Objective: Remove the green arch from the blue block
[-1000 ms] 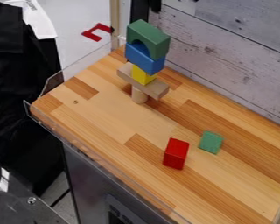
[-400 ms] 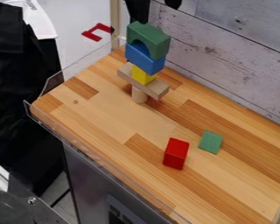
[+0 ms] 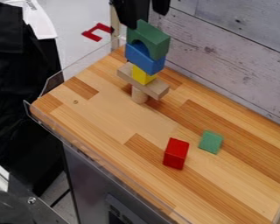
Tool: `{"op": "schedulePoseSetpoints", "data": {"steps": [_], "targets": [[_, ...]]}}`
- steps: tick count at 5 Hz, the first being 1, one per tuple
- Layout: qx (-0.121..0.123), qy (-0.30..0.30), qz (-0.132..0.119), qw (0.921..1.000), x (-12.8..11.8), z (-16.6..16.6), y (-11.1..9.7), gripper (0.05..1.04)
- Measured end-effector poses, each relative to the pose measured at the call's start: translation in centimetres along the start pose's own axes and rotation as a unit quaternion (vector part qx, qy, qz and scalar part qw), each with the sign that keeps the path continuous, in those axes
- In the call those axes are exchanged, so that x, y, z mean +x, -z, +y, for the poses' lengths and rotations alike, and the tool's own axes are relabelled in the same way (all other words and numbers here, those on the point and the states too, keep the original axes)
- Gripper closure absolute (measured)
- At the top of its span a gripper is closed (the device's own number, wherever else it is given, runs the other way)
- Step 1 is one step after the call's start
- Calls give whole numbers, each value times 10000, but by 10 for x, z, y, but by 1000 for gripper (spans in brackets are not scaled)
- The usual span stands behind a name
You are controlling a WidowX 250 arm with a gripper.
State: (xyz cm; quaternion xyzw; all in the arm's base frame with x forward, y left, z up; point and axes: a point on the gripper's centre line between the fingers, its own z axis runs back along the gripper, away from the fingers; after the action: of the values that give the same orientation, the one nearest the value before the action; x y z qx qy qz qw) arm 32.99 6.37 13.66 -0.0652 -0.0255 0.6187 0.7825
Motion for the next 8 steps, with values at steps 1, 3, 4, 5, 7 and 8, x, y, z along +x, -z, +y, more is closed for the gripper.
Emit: {"op": "schedulePoseSetpoints", "data": {"steps": [1, 3, 4, 5, 7, 8], "targets": [[134, 54, 149, 9998, 0, 0, 13, 84], [69, 69, 162, 9998, -2, -4, 17, 91], [153, 73, 206, 9996, -3, -4, 24, 179], [154, 66, 206, 9996, -4, -5, 24, 433], [123, 42, 229, 9997, -4, -6, 24, 534], [107, 31, 213, 9997, -4, -6, 23, 534]]}}
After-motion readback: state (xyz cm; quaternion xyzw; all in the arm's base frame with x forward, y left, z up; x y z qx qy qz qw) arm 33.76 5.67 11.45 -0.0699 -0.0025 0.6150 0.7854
